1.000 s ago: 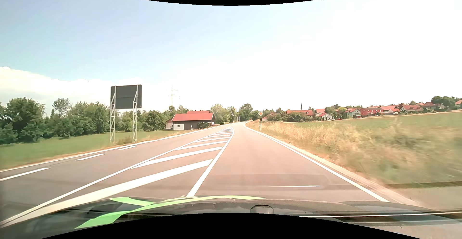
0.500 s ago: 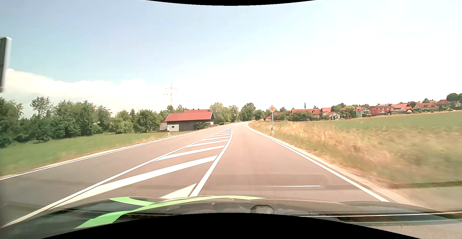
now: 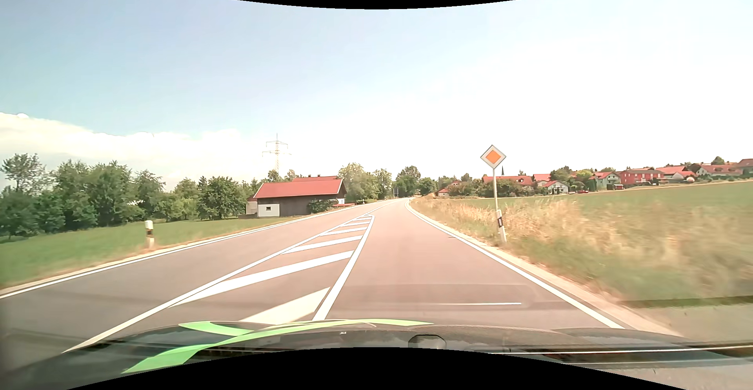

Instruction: Follow the waypoints while adhering to traffic rules and regulations

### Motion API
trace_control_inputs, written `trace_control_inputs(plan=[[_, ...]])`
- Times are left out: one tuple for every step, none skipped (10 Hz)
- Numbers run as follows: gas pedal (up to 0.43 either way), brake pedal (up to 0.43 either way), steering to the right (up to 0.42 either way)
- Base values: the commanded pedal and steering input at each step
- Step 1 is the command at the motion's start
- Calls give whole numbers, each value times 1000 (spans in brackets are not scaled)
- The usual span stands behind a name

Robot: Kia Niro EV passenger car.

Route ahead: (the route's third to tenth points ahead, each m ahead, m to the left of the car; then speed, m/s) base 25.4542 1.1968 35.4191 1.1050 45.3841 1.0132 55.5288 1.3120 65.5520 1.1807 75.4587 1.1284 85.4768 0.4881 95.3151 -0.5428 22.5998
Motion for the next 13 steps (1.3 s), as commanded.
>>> trace_control_inputs(plan=[[138,0,-3],[138,0,-3],[118,0,-3],[118,0,-3],[98,0,-3],[67,0,-3],[47,0,-3],[47,0,-3],[0,0,-2],[0,0,-2],[0,0,-2],[0,0,-2],[0,0,-2]])
